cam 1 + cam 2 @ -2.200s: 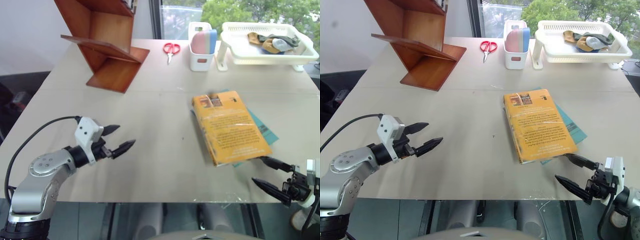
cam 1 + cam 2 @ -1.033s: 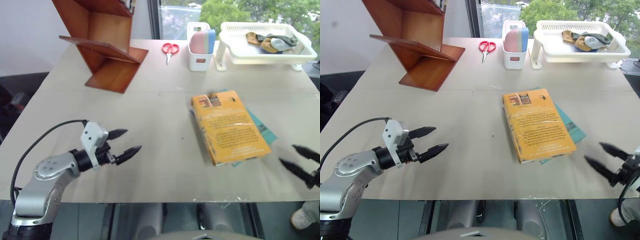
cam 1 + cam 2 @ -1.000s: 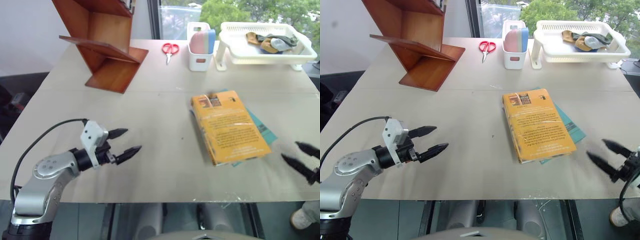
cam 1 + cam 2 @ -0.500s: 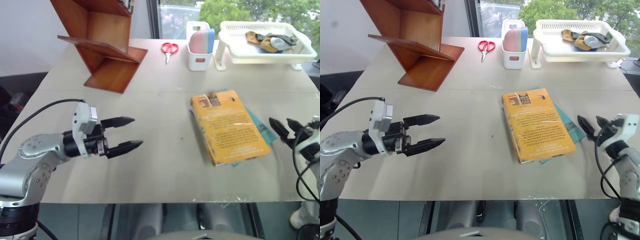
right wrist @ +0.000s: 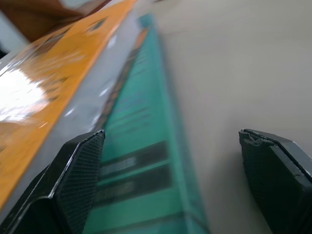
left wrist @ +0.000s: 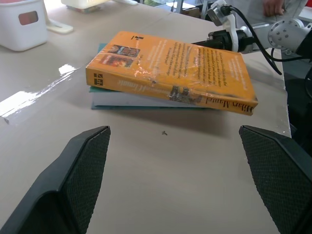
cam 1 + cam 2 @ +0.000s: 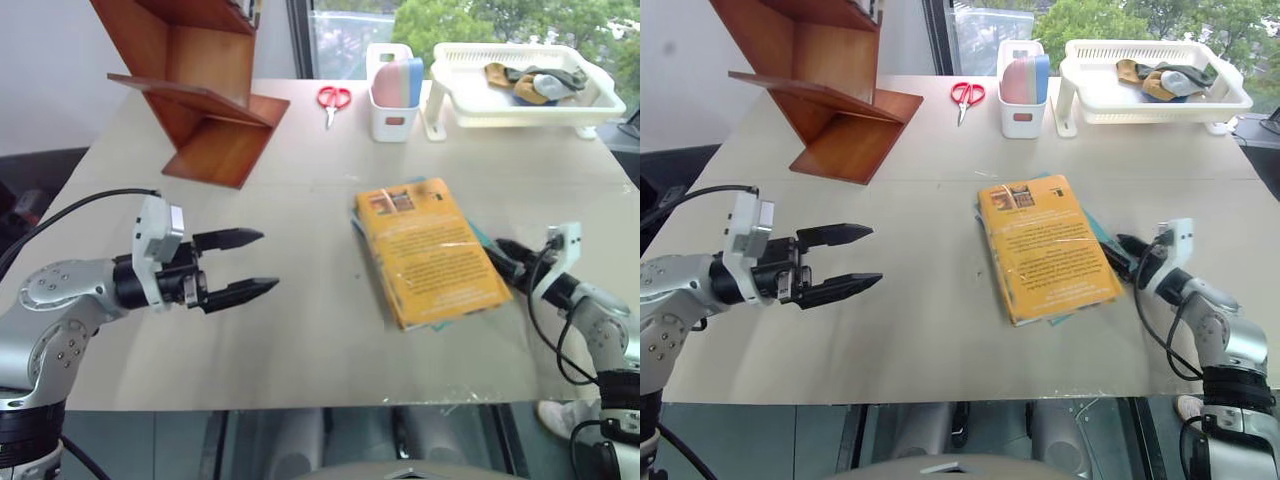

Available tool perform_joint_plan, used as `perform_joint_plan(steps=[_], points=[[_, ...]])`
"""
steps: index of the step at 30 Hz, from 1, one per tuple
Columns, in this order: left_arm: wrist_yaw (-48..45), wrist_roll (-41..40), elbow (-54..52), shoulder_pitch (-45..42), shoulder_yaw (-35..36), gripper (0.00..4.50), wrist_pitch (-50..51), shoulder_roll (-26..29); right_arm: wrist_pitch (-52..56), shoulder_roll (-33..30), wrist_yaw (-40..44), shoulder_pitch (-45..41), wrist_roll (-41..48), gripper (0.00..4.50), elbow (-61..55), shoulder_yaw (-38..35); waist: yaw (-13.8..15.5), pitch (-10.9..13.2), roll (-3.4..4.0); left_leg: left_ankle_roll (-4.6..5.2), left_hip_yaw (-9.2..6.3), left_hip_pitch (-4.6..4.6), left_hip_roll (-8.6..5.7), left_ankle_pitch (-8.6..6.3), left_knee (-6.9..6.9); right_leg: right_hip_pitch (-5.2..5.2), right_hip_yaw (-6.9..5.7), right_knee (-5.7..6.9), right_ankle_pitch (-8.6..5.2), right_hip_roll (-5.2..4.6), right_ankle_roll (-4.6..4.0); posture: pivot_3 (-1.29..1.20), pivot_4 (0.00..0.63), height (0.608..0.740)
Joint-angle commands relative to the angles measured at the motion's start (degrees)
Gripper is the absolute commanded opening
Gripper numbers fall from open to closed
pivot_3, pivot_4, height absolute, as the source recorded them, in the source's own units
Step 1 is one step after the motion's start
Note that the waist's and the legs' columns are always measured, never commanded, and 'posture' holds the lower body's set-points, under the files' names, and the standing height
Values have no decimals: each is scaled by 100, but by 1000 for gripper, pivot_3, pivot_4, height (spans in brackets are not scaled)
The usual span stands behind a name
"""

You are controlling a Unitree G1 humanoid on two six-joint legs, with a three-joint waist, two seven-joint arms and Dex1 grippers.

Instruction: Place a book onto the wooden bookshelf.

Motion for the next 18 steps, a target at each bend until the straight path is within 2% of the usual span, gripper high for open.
perform_joint_plan(steps=[1, 12, 18], points=[[20, -102, -219, 38, 235, 4448, -1, 70, 145, 140, 259, 98, -103, 4500, -238, 485, -35, -1, -2, 0, 1, 2, 2, 0, 0, 0, 2, 2, 0, 2, 0, 0, 150, 740], [83, -117, -327, 140, 223, 4448, 48, 48, 130, 251, 639, 107, -273, 4500, -549, 1008, -43, -4, -6, -1, 13, 12, 11, -1, 0, 0, 11, 10, 0, 7, -1, 0, 150, 740], [153, -130, -281, 156, 199, 4448, 111, 7, 46, 285, 531, 96, -263, 4500, -553, 812, -44, -4, -7, -2, 14, 14, 13, -1, 0, 0, 12, 10, -1, 8, -2, 0, 150, 740]])
